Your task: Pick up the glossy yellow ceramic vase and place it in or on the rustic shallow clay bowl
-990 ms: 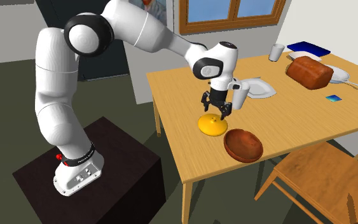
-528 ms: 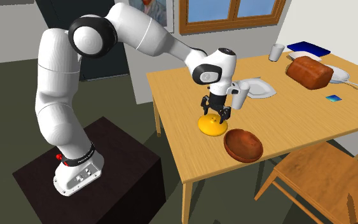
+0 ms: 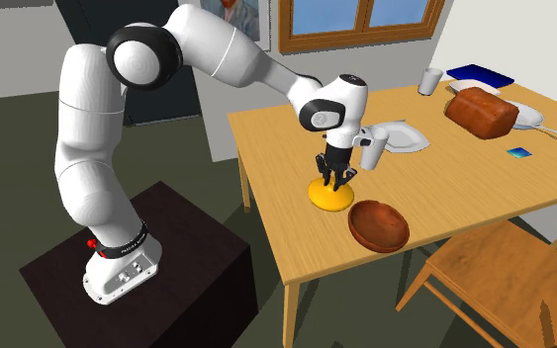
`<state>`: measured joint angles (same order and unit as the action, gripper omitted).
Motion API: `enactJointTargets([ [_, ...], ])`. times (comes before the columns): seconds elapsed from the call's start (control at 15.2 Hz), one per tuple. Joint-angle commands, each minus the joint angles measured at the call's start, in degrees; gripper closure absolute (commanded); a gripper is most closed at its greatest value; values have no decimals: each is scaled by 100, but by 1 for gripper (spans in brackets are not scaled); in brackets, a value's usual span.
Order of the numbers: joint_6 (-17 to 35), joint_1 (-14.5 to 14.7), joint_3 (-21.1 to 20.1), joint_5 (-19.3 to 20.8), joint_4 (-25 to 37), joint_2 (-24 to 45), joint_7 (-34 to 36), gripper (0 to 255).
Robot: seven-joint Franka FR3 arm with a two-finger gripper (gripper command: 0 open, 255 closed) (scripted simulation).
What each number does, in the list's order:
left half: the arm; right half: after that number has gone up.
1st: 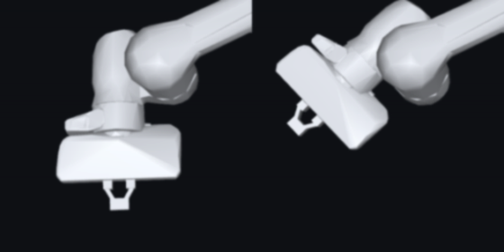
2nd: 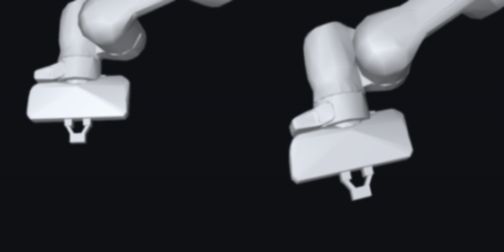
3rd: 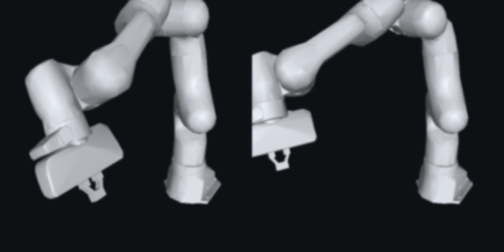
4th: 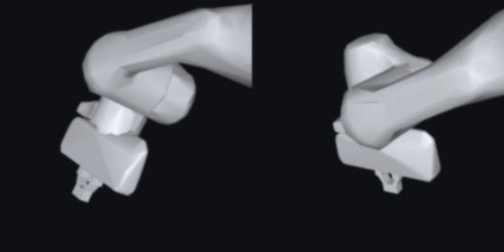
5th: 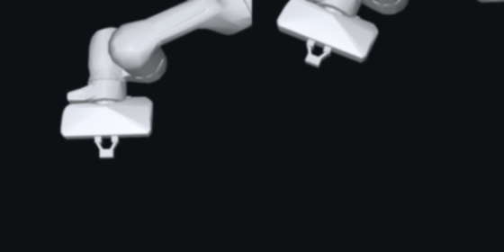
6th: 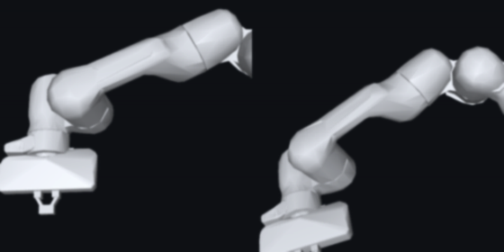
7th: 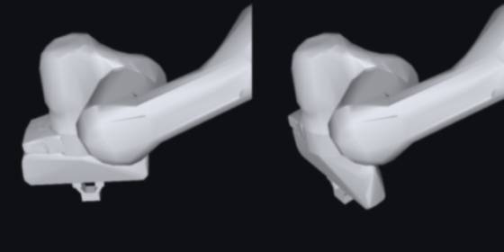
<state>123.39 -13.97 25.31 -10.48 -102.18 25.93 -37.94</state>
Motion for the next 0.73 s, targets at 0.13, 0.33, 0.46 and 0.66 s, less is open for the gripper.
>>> enactJointTargets([
  [0.13, -1, -2, 3, 3, -2, 2, 1, 255],
  [0.33, -1, -1, 3, 3, -2, 3, 2, 255],
  [0.46, -58, 5, 14, 22, 19, -36, 11, 255],
  [0.66, -241, 27, 47, 83, 97, -151, 44, 255],
])
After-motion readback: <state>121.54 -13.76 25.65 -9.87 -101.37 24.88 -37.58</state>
